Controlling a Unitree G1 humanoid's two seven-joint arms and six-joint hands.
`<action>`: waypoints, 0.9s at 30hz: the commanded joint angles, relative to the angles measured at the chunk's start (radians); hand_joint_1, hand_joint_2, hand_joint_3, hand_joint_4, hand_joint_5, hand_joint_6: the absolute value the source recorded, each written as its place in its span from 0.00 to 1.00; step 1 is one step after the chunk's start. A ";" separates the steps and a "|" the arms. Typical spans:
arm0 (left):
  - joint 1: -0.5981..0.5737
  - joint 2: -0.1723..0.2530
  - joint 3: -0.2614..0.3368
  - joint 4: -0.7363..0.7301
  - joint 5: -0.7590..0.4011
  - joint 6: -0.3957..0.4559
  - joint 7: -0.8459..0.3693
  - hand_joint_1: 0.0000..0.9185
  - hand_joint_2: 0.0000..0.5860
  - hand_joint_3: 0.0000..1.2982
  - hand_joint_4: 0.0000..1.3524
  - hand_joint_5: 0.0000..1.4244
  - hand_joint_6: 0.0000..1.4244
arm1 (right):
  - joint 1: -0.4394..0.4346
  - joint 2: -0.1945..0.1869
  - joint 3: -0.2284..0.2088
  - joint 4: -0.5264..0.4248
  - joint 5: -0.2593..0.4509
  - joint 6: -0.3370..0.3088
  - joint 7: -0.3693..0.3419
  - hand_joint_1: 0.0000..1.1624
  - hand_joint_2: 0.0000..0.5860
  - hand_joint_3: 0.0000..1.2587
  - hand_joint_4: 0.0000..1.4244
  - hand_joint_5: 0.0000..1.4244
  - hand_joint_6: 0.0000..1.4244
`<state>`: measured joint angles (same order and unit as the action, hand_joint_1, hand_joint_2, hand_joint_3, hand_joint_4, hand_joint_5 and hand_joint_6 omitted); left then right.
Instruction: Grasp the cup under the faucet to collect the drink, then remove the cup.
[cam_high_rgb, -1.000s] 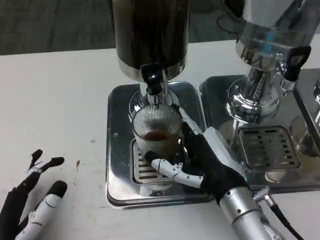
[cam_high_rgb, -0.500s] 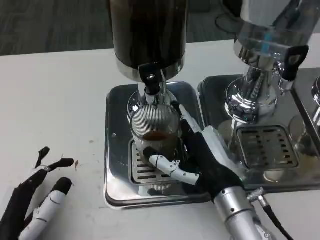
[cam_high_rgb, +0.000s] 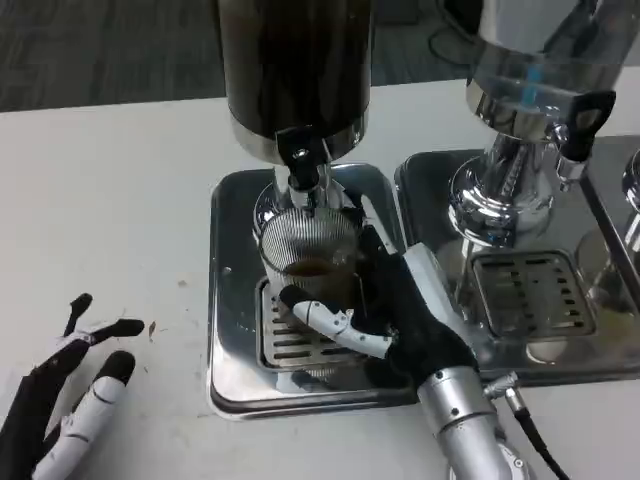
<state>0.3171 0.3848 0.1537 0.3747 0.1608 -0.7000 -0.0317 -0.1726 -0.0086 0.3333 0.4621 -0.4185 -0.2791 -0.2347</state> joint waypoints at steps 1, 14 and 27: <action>0.013 -0.004 0.011 -0.001 -0.011 0.002 0.008 0.00 0.35 0.28 0.00 0.08 0.00 | -0.009 0.010 0.014 0.056 0.008 -0.032 0.016 0.60 0.30 0.00 0.09 0.16 0.24; 0.032 -0.006 0.029 -0.017 -0.007 0.000 0.010 0.00 0.36 0.29 0.00 0.08 0.00 | -0.031 0.036 0.028 0.084 -0.024 -0.033 -0.033 0.70 0.30 0.12 0.18 0.26 0.37; 0.041 0.013 0.047 -0.034 -0.020 0.008 -0.009 0.00 0.36 0.30 0.01 0.08 0.00 | -0.051 0.079 0.024 0.162 -0.023 -0.088 -0.120 0.77 0.31 0.22 0.24 0.33 0.44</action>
<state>0.3456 0.3875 0.1941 0.3591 0.1524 -0.6995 -0.0330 -0.2282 0.0557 0.3506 0.5945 -0.4360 -0.3567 -0.3445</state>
